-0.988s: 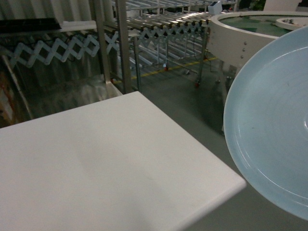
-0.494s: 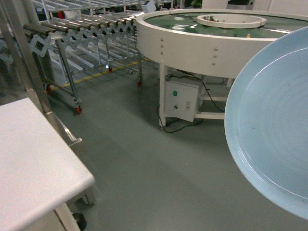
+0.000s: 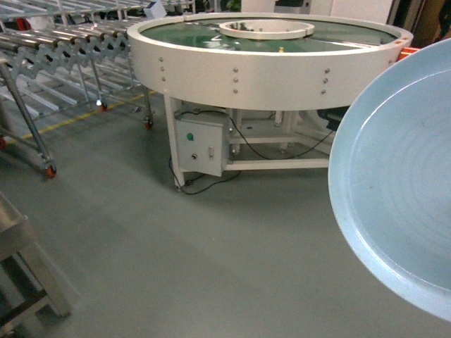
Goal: Place blue tray on left shelf second layer neatly
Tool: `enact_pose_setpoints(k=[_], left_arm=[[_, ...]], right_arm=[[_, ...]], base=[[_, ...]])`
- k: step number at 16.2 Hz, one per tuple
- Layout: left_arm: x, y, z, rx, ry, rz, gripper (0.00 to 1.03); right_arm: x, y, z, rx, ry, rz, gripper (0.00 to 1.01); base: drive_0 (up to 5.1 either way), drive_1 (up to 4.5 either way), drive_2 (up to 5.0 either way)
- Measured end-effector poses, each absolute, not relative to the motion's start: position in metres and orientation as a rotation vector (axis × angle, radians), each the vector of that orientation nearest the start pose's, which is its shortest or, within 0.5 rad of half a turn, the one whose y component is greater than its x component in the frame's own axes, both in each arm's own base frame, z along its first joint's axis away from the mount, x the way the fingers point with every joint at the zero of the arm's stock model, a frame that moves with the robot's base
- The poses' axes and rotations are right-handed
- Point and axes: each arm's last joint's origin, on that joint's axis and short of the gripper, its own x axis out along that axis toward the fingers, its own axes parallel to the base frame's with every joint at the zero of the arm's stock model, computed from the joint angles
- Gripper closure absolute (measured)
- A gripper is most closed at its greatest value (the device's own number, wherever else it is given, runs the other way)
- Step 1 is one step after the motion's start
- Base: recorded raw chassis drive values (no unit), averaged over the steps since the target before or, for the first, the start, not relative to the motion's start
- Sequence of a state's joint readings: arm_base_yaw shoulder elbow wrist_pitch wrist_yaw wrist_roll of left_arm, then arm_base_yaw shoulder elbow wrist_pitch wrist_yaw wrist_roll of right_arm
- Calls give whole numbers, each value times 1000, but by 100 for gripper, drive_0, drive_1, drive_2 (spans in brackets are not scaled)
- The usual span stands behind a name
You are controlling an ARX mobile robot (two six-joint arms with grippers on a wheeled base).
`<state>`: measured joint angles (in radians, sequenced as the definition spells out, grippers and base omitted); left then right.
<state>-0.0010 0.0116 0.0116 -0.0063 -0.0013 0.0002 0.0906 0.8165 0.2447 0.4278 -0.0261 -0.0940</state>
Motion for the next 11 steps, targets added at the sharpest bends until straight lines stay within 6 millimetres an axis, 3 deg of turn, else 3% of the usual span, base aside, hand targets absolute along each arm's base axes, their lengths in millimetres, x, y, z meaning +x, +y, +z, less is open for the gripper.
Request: enact_pose_setpoints(k=[8, 11], left_arm=[[98, 0, 166, 1, 3, 0, 5], [98, 0, 166, 0, 4, 1, 5]], right_arm=[[172, 17, 200, -98, 133, 125, 99], [172, 17, 200, -98, 136, 126, 99]], base=[[-152, -152, -152], [199, -99, -636]])
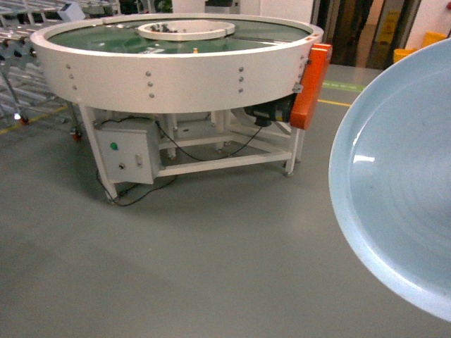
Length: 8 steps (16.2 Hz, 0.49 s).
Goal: Place blue tray on left shelf second layer neatly
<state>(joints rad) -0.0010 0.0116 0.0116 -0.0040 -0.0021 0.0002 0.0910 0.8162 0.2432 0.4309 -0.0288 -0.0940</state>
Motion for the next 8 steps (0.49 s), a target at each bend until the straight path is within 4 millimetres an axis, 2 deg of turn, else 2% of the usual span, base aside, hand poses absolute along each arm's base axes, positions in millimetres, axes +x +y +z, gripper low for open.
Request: enact_pose_setpoints(k=[8], left_arm=[[98, 0, 166, 0, 5, 1, 5]], right_arm=[[172, 17, 200, -98, 139, 126, 99]], base=[[219, -90, -633]])
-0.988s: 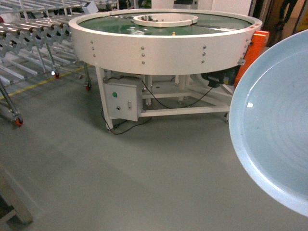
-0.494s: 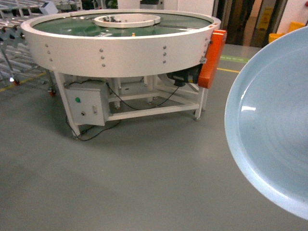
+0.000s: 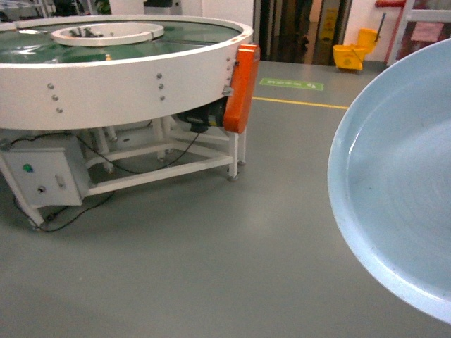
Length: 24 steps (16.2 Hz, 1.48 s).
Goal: Place blue tray on left shelf second layer neatly
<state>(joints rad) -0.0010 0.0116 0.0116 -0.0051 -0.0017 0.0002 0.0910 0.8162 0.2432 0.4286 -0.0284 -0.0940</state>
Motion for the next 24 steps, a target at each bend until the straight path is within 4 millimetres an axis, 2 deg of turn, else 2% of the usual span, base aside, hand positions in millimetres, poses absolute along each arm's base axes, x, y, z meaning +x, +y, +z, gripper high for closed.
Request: enact_pose_setpoints(k=[21, 24], left_arm=[[98, 0, 166, 0, 7, 0, 5], [98, 0, 166, 1, 4, -1, 5]], right_arm=[[172, 16, 199, -99, 142, 123, 99], [172, 16, 199, -98, 142, 121, 99]], base=[[227, -77, -624], [-153, -153, -153]])
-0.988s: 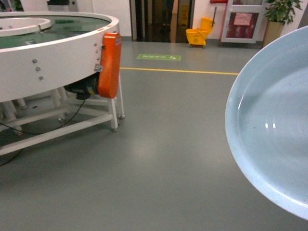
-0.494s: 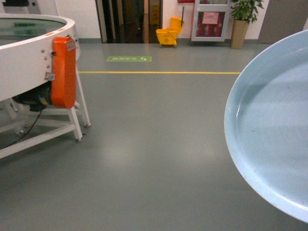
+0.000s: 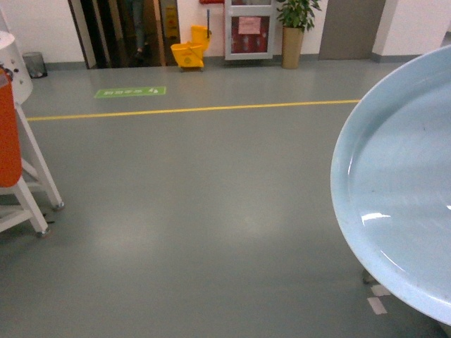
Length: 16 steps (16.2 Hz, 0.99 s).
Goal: Place blue tray on left shelf second layer neatly
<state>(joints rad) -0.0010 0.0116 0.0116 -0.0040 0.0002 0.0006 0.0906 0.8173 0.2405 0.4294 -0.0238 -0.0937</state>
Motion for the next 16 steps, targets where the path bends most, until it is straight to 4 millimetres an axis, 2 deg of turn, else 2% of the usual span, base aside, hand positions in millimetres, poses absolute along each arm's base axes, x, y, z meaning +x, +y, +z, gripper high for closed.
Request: enact_pose_setpoints(k=[16], left_arm=[[98, 0, 166, 0, 4, -1, 5]], right_arm=[[172, 16, 198, -98, 143, 124, 99]], base=[[-135, -135, -135]])
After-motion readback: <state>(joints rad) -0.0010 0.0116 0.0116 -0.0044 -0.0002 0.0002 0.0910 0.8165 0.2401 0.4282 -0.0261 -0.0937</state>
